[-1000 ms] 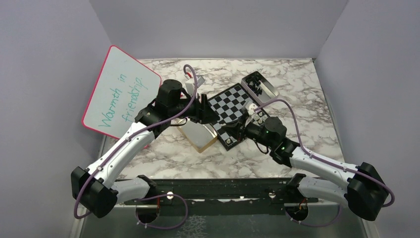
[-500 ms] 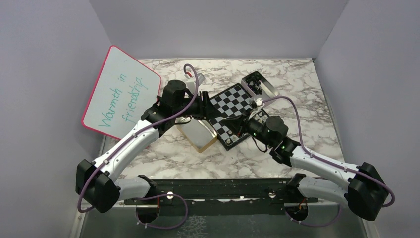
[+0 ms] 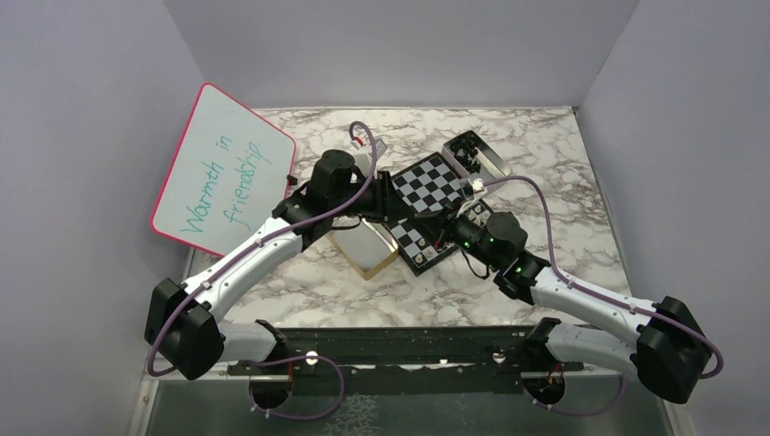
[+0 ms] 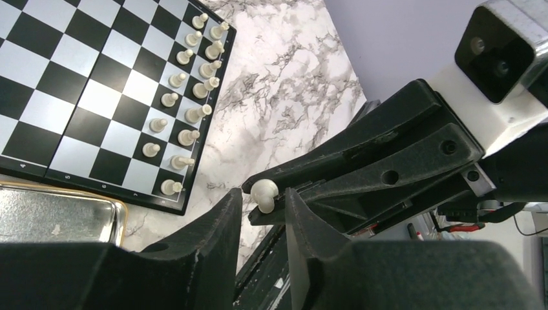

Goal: Set up the chess pieces on the board
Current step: Adjust the chess piece, then place the chess piece on the chessboard.

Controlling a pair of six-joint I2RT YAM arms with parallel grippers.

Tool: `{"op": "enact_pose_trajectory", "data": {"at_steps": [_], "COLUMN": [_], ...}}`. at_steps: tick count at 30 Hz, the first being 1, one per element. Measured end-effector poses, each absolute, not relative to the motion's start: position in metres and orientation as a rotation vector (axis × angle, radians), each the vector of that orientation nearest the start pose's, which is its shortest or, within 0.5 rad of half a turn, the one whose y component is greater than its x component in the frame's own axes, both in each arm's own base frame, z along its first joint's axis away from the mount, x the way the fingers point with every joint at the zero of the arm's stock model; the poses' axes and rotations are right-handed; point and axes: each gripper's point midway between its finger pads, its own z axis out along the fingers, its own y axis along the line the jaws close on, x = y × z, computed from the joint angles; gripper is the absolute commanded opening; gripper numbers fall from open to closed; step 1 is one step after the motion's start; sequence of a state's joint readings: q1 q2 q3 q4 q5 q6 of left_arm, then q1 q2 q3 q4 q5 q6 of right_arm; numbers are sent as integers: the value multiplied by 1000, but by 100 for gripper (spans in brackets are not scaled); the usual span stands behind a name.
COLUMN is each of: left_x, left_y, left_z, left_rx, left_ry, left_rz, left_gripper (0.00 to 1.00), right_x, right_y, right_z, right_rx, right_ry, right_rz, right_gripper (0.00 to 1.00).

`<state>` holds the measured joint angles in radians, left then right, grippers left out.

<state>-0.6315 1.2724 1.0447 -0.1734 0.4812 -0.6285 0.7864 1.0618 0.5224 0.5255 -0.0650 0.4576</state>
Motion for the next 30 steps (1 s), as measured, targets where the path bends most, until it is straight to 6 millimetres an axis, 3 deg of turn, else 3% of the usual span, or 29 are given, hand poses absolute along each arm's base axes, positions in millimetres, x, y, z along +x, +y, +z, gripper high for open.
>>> {"op": "enact_pose_trajectory", "data": {"at_steps": [8, 12, 16, 22, 23, 24, 25, 30], "left_x": [248, 248, 249, 258, 261, 264, 266, 275], "left_y": [-314, -315, -314, -306, -304, -301, -300, -300], "left_z": [250, 249, 246, 232, 229, 226, 224, 206], "left_rx": [357, 360, 372, 392, 393, 395, 398, 425], "left_ry": [2131, 2128, 2127, 2171, 2181, 2189, 2197, 2250], "left_rz": [-1243, -1233, -1204, -1064, -1035, -998, -975, -849], "left_gripper": [3, 0, 0, 0, 0, 0, 1, 2], "right_x": [249, 249, 246, 231, 228, 225, 221, 205], "right_y": [288, 287, 283, 267, 264, 261, 257, 239], "right_z": [229, 228, 227, 225, 225, 224, 224, 232], "right_rx": [-302, -298, -291, -313, -318, -323, -330, -359], "right_ry": [1656, 1659, 1668, 1668, 1667, 1670, 1670, 1657], "right_rz": [1009, 1005, 1003, 981, 977, 971, 964, 938], "right_gripper": [4, 21, 47, 59, 65, 85, 98, 100]}}
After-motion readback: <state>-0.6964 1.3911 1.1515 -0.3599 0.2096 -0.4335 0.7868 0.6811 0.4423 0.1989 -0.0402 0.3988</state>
